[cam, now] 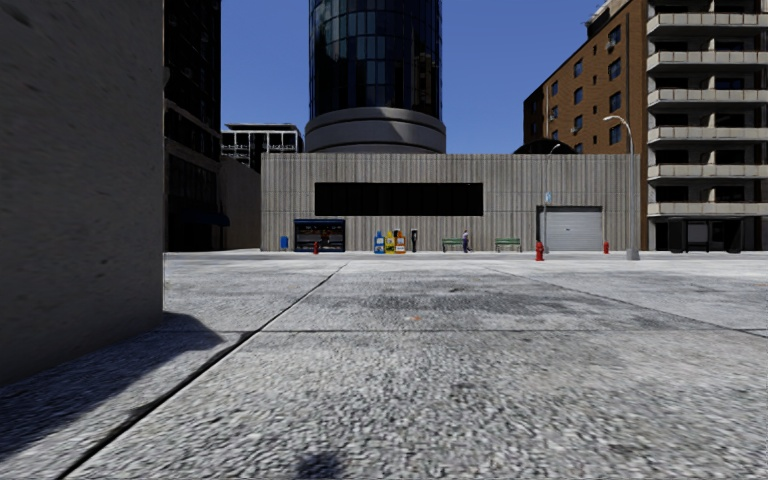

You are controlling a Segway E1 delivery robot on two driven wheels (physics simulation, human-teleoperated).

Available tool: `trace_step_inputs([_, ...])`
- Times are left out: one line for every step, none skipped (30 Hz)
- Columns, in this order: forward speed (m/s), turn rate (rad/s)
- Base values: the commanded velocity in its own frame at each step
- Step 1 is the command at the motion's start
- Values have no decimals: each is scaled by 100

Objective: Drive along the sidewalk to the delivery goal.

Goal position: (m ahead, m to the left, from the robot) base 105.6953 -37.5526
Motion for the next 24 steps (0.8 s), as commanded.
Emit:
trace_step_inputs([200, -1])
trace_step_inputs([200, -120])
trace_step_inputs([200, -120])
trace_step_inputs([200, -120])
trace_step_inputs([200, -120])
trace_step_inputs([200, -120])
trace_step_inputs([200, -73])
trace_step_inputs([200, 0])
trace_step_inputs([200, 0])
trace_step_inputs([200, 0])
trace_step_inputs([200, 0])
trace_step_inputs([200, 0])
trace_step_inputs([200, 0])
trace_step_inputs([200, 0])
trace_step_inputs([200, 0])
trace_step_inputs([200, 0])
trace_step_inputs([200, 0])
trace_step_inputs([200, 0])
trace_step_inputs([200, 0])
trace_step_inputs([200, 0])
trace_step_inputs([200, 0])
trace_step_inputs([200, 0])
trace_step_inputs([200, 0])
trace_step_inputs([200, 0])
